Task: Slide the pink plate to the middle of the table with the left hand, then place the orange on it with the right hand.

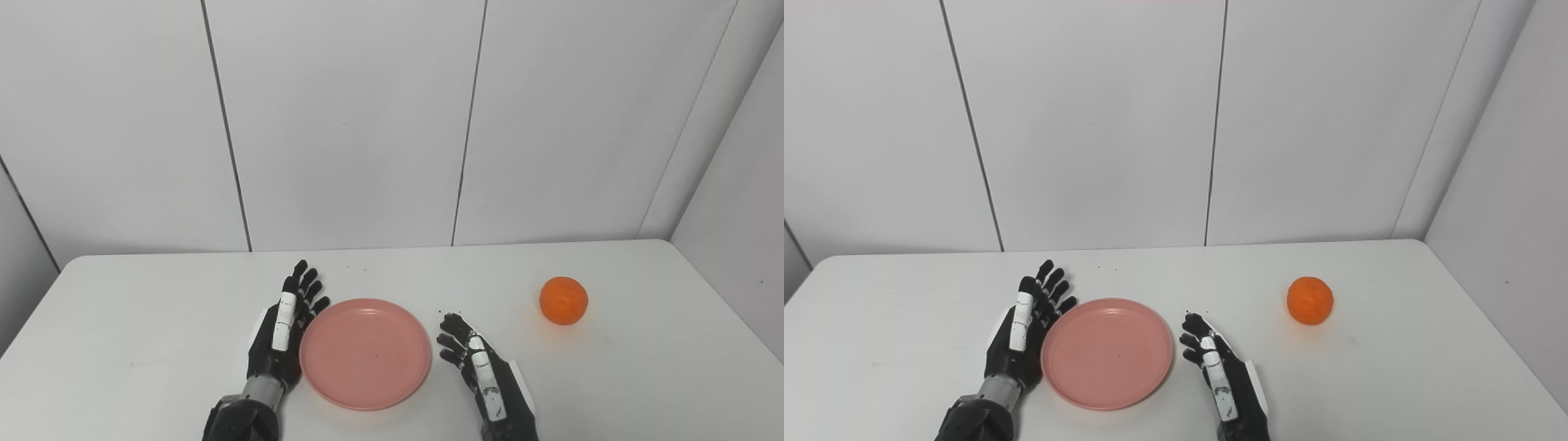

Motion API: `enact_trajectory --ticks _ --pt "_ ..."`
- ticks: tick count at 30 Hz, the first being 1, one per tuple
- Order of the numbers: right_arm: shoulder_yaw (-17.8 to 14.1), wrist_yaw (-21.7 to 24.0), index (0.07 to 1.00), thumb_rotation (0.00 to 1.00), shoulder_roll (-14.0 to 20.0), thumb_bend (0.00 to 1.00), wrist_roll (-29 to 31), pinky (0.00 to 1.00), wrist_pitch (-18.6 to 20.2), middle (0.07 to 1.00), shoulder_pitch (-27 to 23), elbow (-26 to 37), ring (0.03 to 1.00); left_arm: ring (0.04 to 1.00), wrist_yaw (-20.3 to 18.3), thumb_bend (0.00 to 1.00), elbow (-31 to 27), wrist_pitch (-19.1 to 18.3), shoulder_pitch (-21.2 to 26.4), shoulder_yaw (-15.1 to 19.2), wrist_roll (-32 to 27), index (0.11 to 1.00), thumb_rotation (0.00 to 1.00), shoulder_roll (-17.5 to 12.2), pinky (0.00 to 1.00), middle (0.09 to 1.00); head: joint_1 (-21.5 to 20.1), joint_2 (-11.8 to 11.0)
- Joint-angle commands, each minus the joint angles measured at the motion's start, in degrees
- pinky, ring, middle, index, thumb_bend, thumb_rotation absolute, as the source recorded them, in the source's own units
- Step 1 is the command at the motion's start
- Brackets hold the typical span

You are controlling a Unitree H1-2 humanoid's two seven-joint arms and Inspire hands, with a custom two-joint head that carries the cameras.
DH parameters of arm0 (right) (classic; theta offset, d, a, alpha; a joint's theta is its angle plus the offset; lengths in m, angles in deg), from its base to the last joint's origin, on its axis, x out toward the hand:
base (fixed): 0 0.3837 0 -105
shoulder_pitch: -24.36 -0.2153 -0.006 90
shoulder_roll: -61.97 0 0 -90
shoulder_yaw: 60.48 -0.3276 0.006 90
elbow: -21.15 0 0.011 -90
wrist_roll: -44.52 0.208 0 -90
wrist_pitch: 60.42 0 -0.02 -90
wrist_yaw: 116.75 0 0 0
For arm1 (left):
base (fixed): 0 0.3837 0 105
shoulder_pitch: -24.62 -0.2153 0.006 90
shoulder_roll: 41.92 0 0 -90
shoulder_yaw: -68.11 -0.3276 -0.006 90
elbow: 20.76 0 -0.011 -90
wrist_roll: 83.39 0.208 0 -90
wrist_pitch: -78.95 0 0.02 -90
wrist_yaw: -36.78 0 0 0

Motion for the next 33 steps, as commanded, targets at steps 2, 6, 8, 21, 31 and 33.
enact_trajectory --ticks 2,6,8,21,31,33 --pt "-0.7 -0.7 0.840 0.96 2.6 0.81 -3.4 0.85 -5.4 0.868 4.1 -1.2 0.855 0.993 0.2 0.99 0.3 0.0 -0.2 -0.4 0.3 1.000 0.86 0.5 0.92 1.000 -0.1 0.2" --pt "-1.4 -2.2 0.840 0.97 4.8 0.75 -8.8 0.84 -9.4 0.860 2.8 4.7 0.849 0.988 0.3 0.99 0.2 -0.2 -0.1 -0.5 0.4 1.000 0.86 0.4 0.91 1.000 -1.1 -0.1" --pt "-1.2 -2.9 0.846 0.97 6.3 0.76 -13.3 0.83 -10.1 0.858 1.6 6.4 0.847 0.987 0.3 0.99 1.1 0.1 0.2 -0.3 0.3 1.000 0.86 0.2 0.92 1.000 -1.6 -0.4" --pt "-2.1 -5.6 0.819 0.99 15.1 0.81 -36.1 0.77 -6.5 0.852 -8.8 12.8 0.827 1.000 -1.4 0.99 4.2 1.1 1.2 0.6 -0.5 1.000 0.85 -0.7 0.95 1.000 -4.4 -2.5" --pt "-2.2 -5.0 0.815 1.00 20.1 0.82 -48.6 0.67 -4.4 0.827 -15.1 12.2 0.774 1.000 -2.1 0.98 3.6 0.8 0.6 0.4 -0.7 1.000 0.84 -1.1 0.95 1.000 -4.5 -1.9" --pt "-1.9 -4.3 0.816 1.00 20.9 0.83 -50.4 0.66 -3.7 0.824 -16.2 12.1 0.773 1.000 -2.2 0.97 3.3 0.7 0.4 0.4 -0.6 1.000 0.85 -1.1 0.95 1.000 -4.5 -1.7"
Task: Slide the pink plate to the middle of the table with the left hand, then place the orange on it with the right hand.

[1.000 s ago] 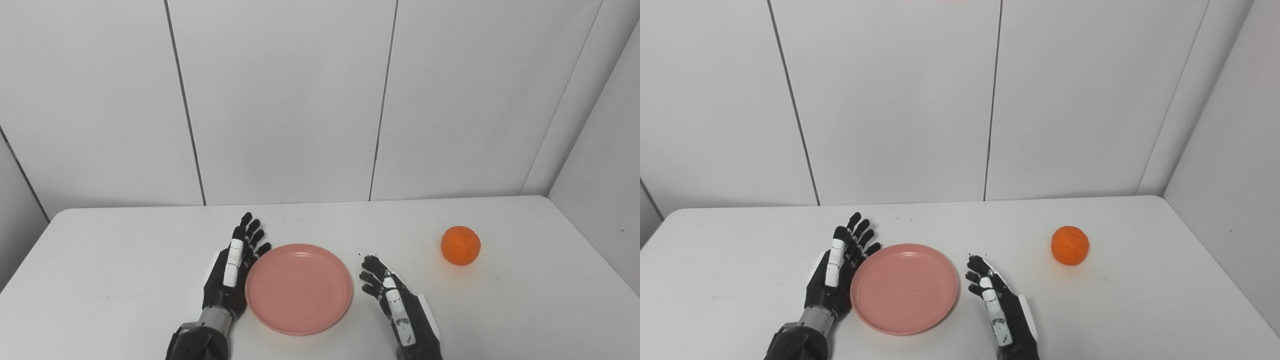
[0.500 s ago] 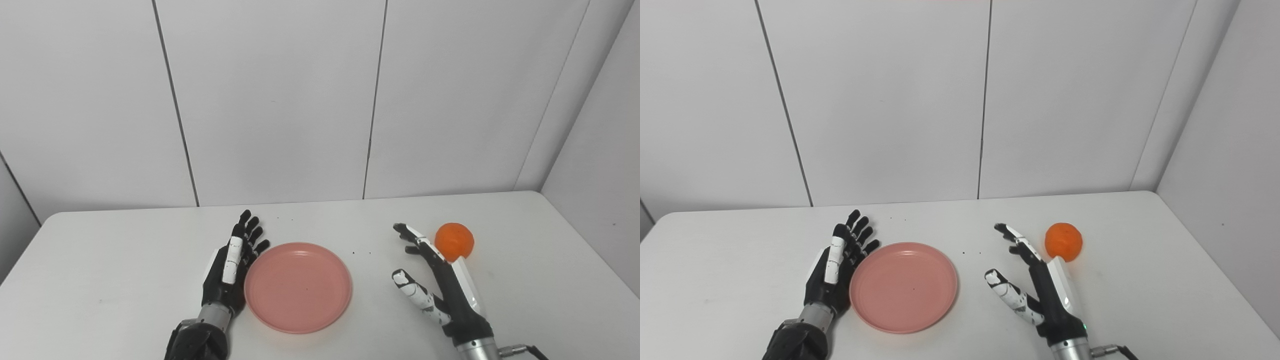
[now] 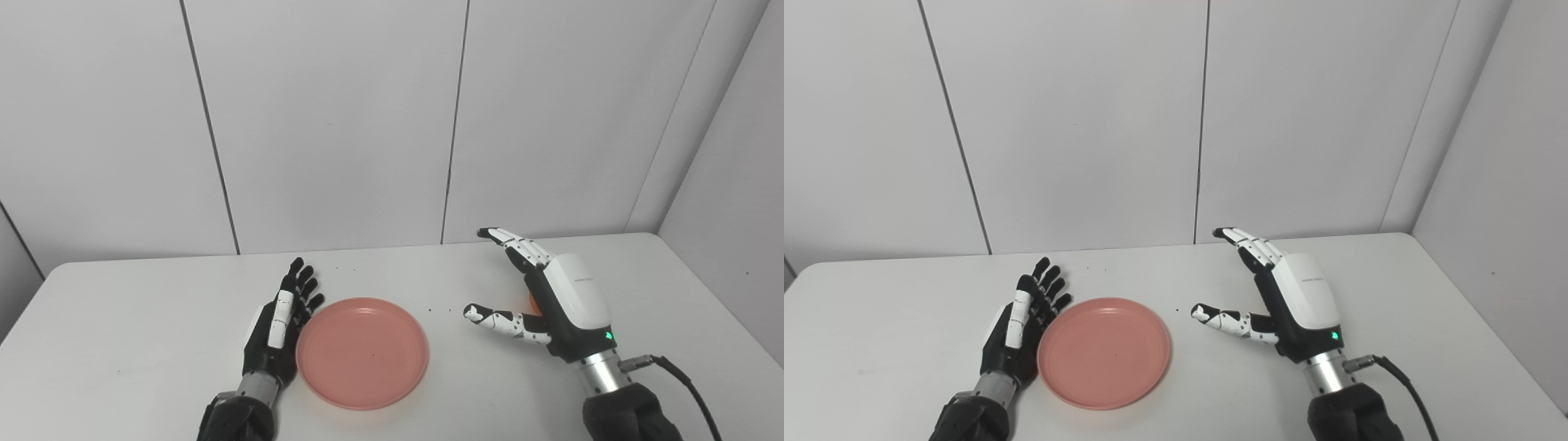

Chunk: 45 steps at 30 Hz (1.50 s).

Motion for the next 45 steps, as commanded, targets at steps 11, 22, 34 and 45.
enact_trajectory --ticks 11,22,34,45 --pt "1.1 1.6 0.800 0.99 6.3 0.85 -8.0 0.65 4.0 0.792 -8.6 -4.4 0.764 1.000 -0.6 0.98 1.1 -1.1 -1.2 0.3 -0.3 1.000 0.85 -0.5 0.96 1.000 0.4 -0.4" --pt "3.2 7.4 0.781 0.99 11.4 0.87 -9.9 0.70 8.1 0.761 -14.4 -11.6 0.750 0.997 -0.6 0.95 0.8 -1.4 -1.4 0.4 -0.3 1.000 0.85 -0.4 0.94 1.000 0.5 -0.3" --pt "4.6 5.6 0.790 0.98 13.3 0.88 -9.8 0.68 9.4 0.764 -16.9 -22.0 0.737 0.993 -0.5 0.96 -0.1 -2.4 -1.7 0.5 -0.4 1.000 0.85 -0.3 0.95 1.000 0.4 -0.1" --pt "6.3 1.8 0.790 1.00 14.5 0.84 -9.9 0.76 10.1 0.758 -15.4 -28.0 0.749 0.998 -0.8 0.93 -0.3 -2.5 -2.2 0.5 -0.6 1.000 0.83 -0.3 0.95 1.000 0.7 -0.7"
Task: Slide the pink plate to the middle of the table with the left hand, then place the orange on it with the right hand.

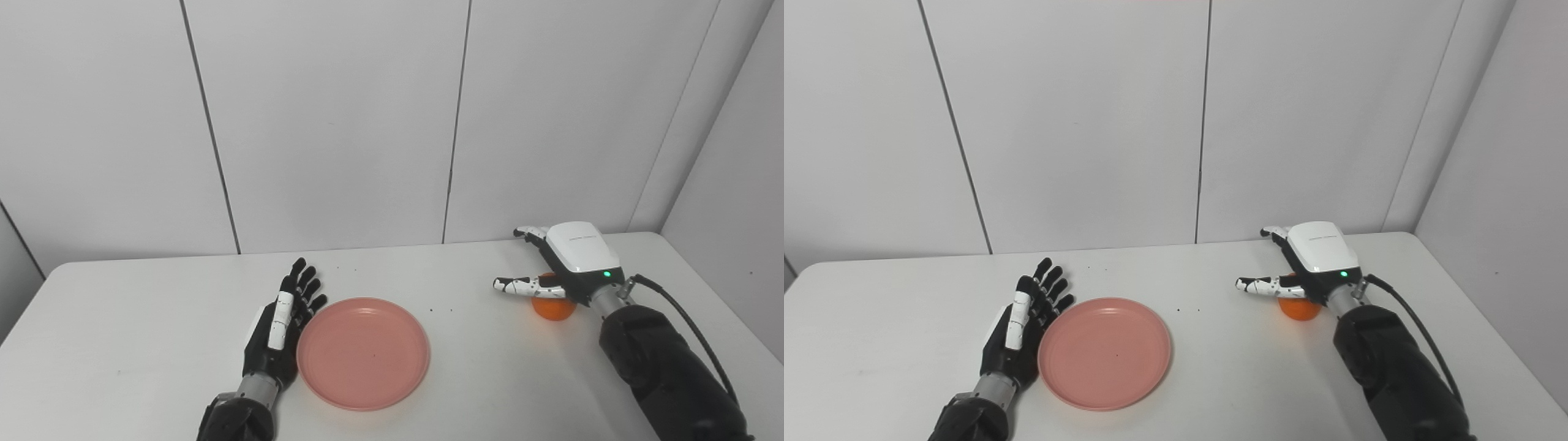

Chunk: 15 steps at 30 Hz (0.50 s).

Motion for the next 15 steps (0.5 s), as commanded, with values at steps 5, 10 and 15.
enact_trajectory --ticks 5,10,15 --pt "1.4 -3.8 0.791 1.00 2.3 0.83 0.6 0.76 1.3 0.762 -2.8 -4.6 0.753 0.999 -0.2 0.93 0.7 -1.4 -1.9 0.0 -0.5 1.000 0.83 -0.2 0.95 1.000 0.0 0.1" --pt "2.0 -4.0 0.794 1.00 2.3 0.84 1.6 0.75 1.8 0.770 -3.3 -6.7 0.761 1.000 -0.2 0.97 0.2 -1.4 -2.3 -0.2 -0.5 1.000 0.81 -0.1 0.96 1.000 0.3 0.3" --pt "2.5 -3.9 0.794 1.00 2.4 0.85 2.7 0.75 2.4 0.779 -3.2 -7.8 0.765 1.000 -0.3 0.97 -0.2 -1.6 -2.4 -0.2 -0.6 1.000 0.81 -0.1 0.97 1.000 0.6 0.6"
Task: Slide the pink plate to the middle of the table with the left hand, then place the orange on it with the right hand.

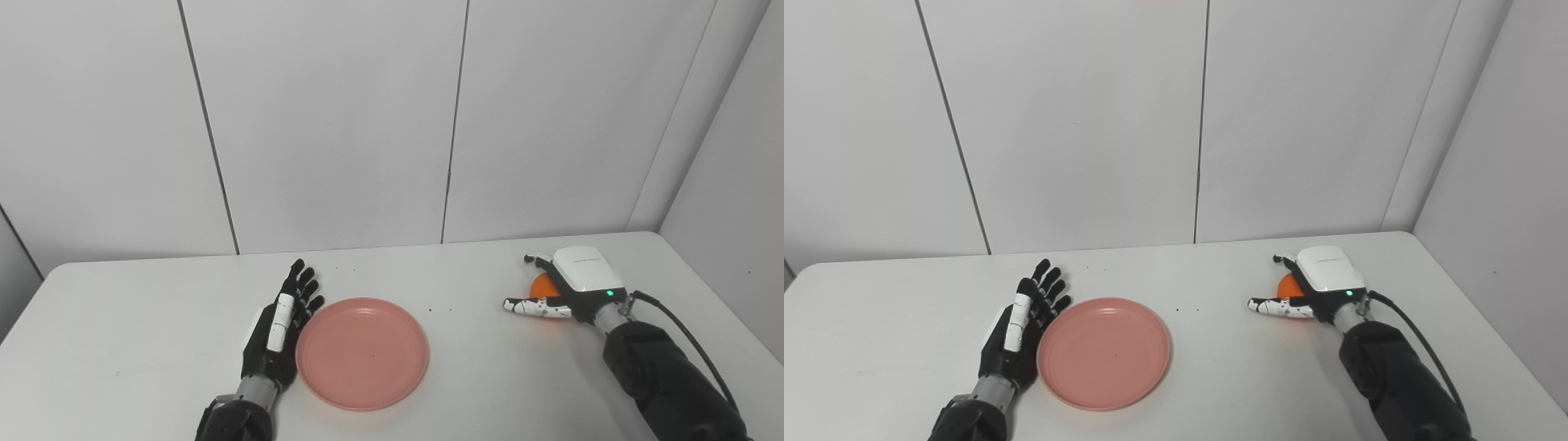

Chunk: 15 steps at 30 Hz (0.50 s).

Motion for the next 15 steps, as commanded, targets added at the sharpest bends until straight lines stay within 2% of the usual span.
enact_trajectory --ticks 1,15 --pt "-0.4 -2.0 0.794 1.00 1.7 0.85 0.7 0.75 1.8 0.781 -2.7 0.6 0.767 1.000 -0.2 0.98 0.8 -1.4 -1.8 -0.1 -0.5 1.000 0.81 -0.1 0.97 1.000 0.0 0.0" --pt "0.9 -6.5 0.783 1.00 0.7 0.82 4.2 0.71 1.0 0.779 -2.7 -5.0 0.753 0.999 0.3 0.97 -0.1 -1.9 -2.3 -0.4 -0.2 1.000 0.80 0.3 0.98 1.000 0.7 0.3"
